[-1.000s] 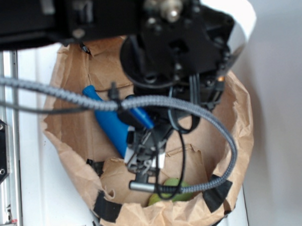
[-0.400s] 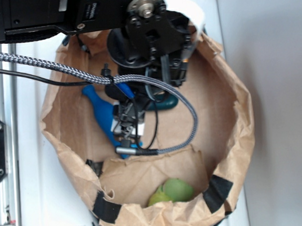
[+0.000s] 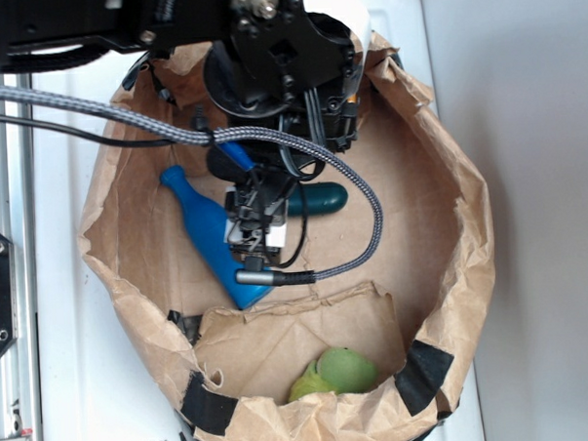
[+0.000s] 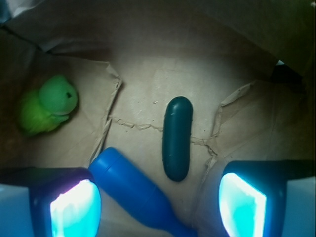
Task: Grab the plastic pickle.
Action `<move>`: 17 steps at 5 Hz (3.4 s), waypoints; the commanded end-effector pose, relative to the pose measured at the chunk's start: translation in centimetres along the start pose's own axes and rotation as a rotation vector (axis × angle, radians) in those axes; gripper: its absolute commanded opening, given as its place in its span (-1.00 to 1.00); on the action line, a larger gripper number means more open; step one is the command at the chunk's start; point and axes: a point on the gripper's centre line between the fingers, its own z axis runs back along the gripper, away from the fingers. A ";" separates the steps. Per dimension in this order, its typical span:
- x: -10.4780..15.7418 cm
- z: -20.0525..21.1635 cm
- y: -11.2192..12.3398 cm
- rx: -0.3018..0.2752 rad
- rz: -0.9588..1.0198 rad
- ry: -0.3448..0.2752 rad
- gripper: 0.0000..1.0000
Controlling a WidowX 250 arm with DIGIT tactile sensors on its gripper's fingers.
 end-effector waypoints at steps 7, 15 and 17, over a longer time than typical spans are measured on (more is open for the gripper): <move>1.8 -6.9 0.9 0.187 0.132 -0.078 -1.00; 0.7 5.0 1.1 0.041 0.177 -0.056 -1.00; 1.1 1.1 0.9 0.088 0.174 -0.049 1.00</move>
